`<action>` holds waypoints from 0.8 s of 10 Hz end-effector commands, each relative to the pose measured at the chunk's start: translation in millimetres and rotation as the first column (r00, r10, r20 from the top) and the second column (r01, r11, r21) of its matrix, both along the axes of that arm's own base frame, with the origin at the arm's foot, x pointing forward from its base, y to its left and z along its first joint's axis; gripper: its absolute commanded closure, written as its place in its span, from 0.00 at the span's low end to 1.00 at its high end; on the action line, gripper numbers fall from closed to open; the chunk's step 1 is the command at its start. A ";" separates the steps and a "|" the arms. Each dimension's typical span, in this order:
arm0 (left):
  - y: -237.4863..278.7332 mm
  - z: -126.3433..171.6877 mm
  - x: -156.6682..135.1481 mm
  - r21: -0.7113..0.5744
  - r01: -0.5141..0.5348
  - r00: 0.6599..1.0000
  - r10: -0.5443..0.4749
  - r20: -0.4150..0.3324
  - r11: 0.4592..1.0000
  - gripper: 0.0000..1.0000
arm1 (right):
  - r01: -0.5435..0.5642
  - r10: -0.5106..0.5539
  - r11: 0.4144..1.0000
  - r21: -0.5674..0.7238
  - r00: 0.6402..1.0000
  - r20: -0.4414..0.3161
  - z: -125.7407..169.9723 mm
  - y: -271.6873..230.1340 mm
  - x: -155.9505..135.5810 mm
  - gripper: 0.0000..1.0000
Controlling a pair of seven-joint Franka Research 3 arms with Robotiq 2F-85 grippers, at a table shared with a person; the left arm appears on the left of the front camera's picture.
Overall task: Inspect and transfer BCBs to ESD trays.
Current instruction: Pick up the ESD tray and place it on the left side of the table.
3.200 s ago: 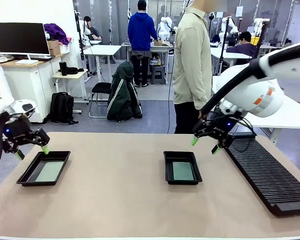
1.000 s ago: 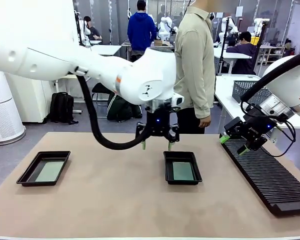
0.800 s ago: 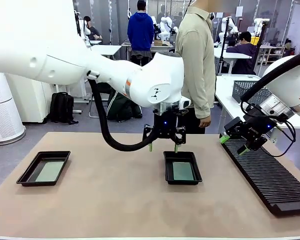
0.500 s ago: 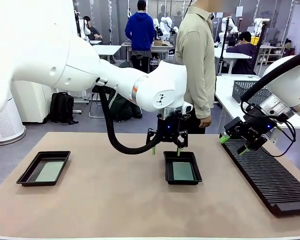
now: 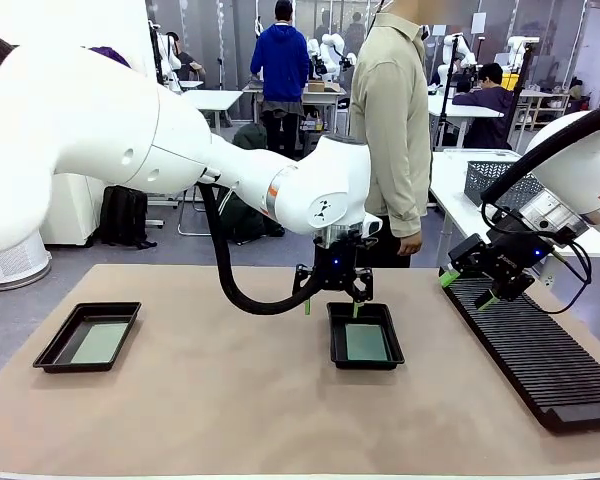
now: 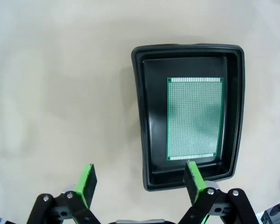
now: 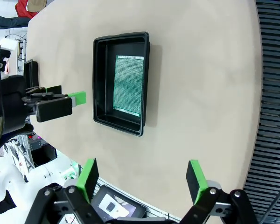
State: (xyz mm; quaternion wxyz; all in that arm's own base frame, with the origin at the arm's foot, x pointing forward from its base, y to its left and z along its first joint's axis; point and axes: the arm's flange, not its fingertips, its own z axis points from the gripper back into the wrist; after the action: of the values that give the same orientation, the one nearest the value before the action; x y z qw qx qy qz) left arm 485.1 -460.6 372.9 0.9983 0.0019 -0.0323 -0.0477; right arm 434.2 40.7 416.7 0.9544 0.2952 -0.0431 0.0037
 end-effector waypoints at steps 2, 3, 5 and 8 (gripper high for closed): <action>-3.3 -15.4 12.2 -0.018 0.022 1.000 -0.022 0.006 1.000 0.00 | 0.021 -0.021 1.000 -0.005 1.000 -0.007 -0.6 1.7 1.3 0.00; -3.9 -22.3 15.6 -0.021 0.027 1.000 -0.027 -0.001 0.999 0.00 | 0.021 -0.021 1.000 -0.005 1.000 -0.007 -0.6 1.7 1.3 0.00; -4.5 -33.0 21.0 -0.020 0.022 1.000 -0.022 -0.012 1.000 0.00 | 0.021 -0.021 1.000 -0.005 1.000 -0.007 -0.6 1.7 1.3 0.00; -5.7 -49.3 28.1 -0.017 0.016 1.000 -0.016 -0.020 1.000 0.00 | 0.021 -0.021 1.000 -0.005 1.000 -0.007 -0.6 1.7 1.3 0.00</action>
State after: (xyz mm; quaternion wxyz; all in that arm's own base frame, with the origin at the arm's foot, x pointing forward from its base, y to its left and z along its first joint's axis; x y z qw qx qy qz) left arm 509.1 -465.0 324.6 0.9983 0.0003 -0.0222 -0.0540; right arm 434.2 40.6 416.7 0.9544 0.2952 -0.0431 0.0036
